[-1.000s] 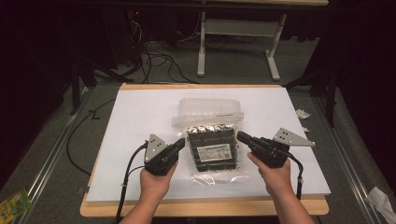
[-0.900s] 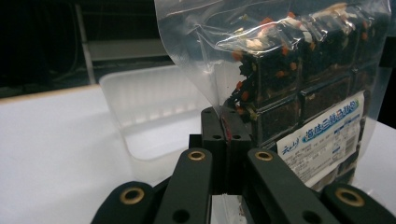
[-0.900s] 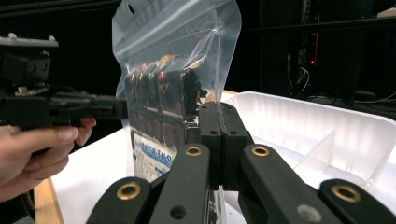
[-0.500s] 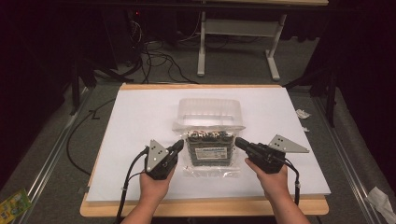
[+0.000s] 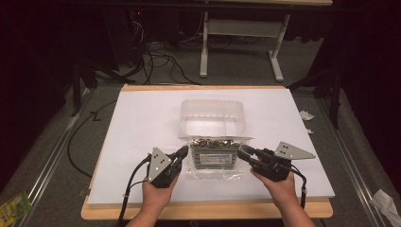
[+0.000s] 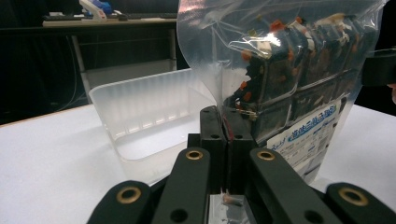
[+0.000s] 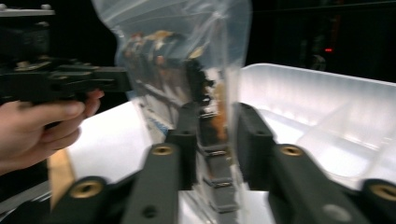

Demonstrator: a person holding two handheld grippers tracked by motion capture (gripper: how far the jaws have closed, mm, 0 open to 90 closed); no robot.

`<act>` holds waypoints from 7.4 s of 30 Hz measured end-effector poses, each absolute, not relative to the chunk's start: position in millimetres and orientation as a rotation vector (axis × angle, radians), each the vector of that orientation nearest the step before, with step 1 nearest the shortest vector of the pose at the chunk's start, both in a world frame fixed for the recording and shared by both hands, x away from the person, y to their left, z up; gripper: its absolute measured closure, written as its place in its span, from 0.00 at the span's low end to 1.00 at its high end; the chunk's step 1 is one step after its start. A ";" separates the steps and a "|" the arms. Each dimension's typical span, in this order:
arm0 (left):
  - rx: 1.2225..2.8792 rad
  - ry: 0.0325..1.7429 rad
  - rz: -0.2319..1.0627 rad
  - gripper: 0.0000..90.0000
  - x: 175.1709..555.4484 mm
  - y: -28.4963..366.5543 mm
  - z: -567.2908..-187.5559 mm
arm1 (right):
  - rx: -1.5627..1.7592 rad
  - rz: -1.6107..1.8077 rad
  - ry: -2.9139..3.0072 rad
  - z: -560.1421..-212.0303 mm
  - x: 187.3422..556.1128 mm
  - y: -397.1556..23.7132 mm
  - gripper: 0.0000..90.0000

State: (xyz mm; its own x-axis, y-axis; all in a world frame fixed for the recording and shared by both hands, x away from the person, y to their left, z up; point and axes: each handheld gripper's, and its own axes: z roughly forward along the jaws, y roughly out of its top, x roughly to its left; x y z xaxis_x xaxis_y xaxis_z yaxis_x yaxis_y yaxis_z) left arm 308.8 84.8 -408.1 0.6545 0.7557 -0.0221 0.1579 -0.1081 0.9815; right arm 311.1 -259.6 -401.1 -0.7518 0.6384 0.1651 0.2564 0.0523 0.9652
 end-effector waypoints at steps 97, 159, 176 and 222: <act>1.924 0.896 0.475 0.36 311.8 149.0 -443.8 | 0.904 1.672 1.782 -326.9 359.2 -247.1 0.85; 1.949 0.853 0.473 0.36 315.0 148.8 -443.7 | 0.872 1.537 1.870 -360.0 480.3 -173.2 0.85; 1.949 0.847 0.461 0.36 313.7 147.3 -443.3 | 0.893 1.525 1.900 -382.3 480.9 -179.1 0.85; 1.948 0.854 0.429 0.36 315.4 145.2 -445.0 | 1.066 1.467 1.932 -407.3 465.9 -202.9 0.76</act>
